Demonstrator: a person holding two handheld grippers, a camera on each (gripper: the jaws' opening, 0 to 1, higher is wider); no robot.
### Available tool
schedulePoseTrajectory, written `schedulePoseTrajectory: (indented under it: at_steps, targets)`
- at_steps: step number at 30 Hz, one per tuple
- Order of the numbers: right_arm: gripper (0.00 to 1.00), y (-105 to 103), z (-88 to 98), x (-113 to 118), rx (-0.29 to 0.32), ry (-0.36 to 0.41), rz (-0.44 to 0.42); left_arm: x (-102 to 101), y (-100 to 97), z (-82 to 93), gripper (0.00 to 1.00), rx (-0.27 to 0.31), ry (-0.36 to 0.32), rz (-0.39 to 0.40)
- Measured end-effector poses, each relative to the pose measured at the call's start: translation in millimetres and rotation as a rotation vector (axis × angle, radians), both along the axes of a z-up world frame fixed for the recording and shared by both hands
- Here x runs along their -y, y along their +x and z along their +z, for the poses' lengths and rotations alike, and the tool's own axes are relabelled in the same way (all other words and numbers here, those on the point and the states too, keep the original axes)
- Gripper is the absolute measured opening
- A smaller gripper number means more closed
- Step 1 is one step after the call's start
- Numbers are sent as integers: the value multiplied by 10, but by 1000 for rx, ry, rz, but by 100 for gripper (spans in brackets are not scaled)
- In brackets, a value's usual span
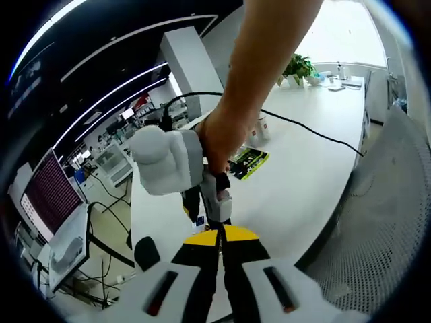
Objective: Arrange the skincare products in the storage area until every visible bottle or jar stands upright without overlapping.
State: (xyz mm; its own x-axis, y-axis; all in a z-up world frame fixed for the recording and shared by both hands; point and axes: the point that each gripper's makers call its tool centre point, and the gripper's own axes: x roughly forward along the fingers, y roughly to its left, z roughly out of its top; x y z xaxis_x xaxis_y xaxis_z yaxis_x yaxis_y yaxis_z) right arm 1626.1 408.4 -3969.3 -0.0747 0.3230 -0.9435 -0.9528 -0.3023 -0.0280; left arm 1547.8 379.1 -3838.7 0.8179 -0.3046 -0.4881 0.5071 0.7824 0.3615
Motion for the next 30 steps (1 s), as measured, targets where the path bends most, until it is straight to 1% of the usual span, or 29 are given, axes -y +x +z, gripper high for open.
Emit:
schedulePoseTrajectory:
  at_steps: [1, 4, 7, 10, 13, 15, 16, 21, 25, 30]
  targets:
    - [52, -23, -22, 16, 7, -24, 19, -2, 0, -1, 0, -1, 0, 0]
    - [50, -76, -36, -19, 0, -18, 28, 8, -4, 4, 0, 0, -1, -6]
    - [50, -64, -44, -75, 6, -16, 36, 12, -6, -1, 0, -2, 0, -8]
    - [50, -93, -55, -124, 13, -30, 51, 16, -5, -8, 0, -4, 3, -10]
    - [50, -64, -117, -131, 13, -67, 65, 16, -6, -14, 0, -6, 5, -11]
    - [47, -54, -151, -122, 2, -91, 37, 14, -4, -18, 0, -7, 7, -11]
    - [44, -59, -141, -120, 2, -94, 44, 13, -4, -19, 0, -7, 7, -10]
    - [40, -91, -123, -98, 11, -113, 95, 6, -1, -26, 0, -9, 8, -7]
    - [35, -141, -100, -83, 14, -111, 90, 5, -4, -29, 0, -10, 10, -7]
    - [34, -221, -79, -50, 12, -97, 48, 6, -9, -34, 0, -13, 12, -8]
